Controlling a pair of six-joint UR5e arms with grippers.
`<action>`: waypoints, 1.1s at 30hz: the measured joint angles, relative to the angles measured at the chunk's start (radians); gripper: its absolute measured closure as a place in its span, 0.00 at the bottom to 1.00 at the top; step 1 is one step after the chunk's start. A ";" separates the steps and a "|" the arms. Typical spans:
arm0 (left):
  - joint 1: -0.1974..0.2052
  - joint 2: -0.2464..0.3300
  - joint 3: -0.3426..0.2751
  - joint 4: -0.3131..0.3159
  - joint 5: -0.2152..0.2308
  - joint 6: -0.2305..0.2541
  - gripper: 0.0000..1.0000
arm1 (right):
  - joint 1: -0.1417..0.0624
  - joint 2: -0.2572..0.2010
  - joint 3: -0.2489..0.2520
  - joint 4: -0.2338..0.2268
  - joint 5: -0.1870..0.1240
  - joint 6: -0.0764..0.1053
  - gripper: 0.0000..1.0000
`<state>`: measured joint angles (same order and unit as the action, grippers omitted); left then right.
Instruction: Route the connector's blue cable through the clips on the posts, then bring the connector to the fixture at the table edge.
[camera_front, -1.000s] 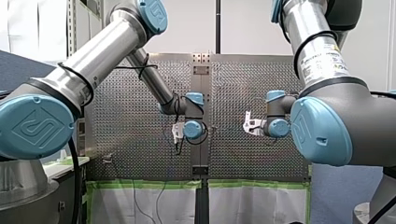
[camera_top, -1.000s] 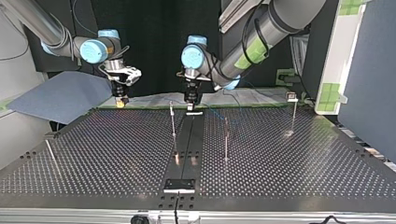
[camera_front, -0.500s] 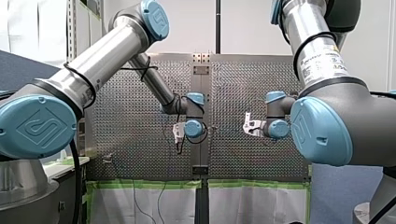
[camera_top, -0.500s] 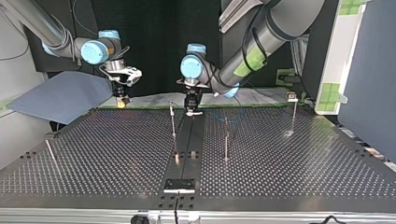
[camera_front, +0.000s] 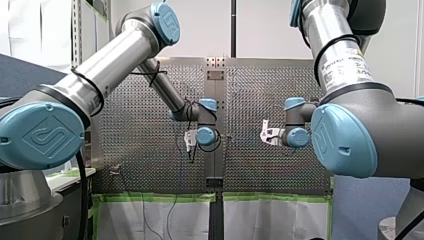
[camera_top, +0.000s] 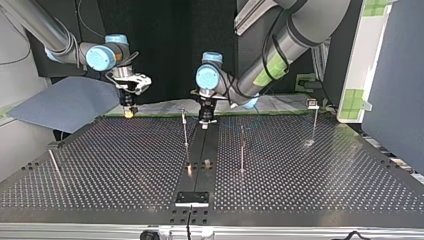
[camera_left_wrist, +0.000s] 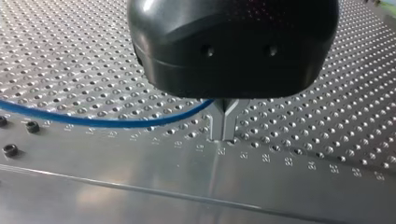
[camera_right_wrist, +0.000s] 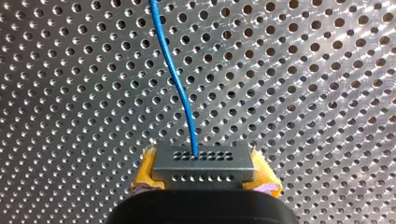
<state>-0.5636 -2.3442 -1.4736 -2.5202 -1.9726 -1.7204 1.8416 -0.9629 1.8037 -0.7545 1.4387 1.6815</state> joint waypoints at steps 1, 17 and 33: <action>0.001 -0.006 0.007 -0.005 0.002 0.000 0.99 | 0.000 0.000 -0.002 0.001 0.000 0.000 0.94; 0.018 -0.064 0.099 -0.037 0.014 -0.037 0.99 | -0.004 0.058 -0.052 0.018 0.000 -0.002 0.94; 0.025 -0.065 0.111 -0.034 0.016 -0.037 0.99 | -0.012 0.065 -0.125 0.043 -0.018 0.000 0.94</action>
<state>-0.5388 -2.4089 -1.3623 -2.5541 -1.9565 -1.7579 1.8298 -0.8982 1.6788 -0.7117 1.4207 1.6817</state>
